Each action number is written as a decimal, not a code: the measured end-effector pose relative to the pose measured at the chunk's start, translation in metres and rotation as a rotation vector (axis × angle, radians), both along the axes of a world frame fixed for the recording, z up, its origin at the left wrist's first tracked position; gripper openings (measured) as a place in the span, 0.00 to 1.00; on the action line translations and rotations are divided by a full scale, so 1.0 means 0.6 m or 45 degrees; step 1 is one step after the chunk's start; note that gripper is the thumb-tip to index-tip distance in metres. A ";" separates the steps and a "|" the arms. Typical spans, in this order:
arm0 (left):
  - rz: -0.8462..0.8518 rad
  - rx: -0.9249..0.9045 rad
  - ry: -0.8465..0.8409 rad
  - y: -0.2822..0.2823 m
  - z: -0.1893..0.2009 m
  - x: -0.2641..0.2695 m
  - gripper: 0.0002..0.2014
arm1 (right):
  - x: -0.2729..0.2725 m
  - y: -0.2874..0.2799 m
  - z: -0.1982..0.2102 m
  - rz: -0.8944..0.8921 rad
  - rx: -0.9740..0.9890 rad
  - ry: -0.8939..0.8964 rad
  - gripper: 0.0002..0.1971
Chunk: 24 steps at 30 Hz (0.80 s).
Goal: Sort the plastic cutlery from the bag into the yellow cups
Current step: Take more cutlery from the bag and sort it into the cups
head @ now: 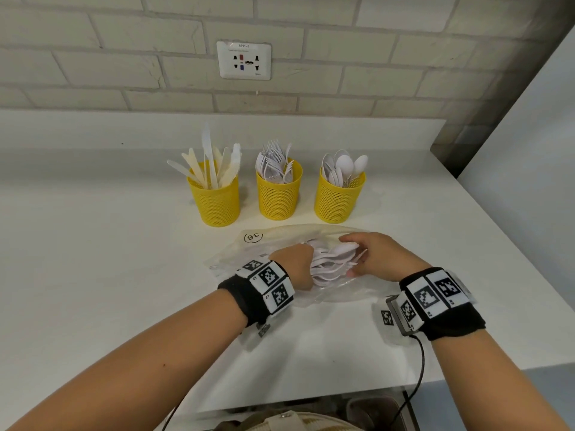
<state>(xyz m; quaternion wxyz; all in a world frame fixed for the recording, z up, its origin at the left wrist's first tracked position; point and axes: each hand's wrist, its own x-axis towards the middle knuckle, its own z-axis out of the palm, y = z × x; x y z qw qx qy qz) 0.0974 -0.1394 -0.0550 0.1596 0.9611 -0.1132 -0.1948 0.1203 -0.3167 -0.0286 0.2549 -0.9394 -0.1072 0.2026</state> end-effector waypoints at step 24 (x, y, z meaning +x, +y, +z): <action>0.584 -1.758 -0.247 0.071 0.147 0.034 0.07 | 0.026 0.068 0.084 -0.151 0.803 -0.362 0.05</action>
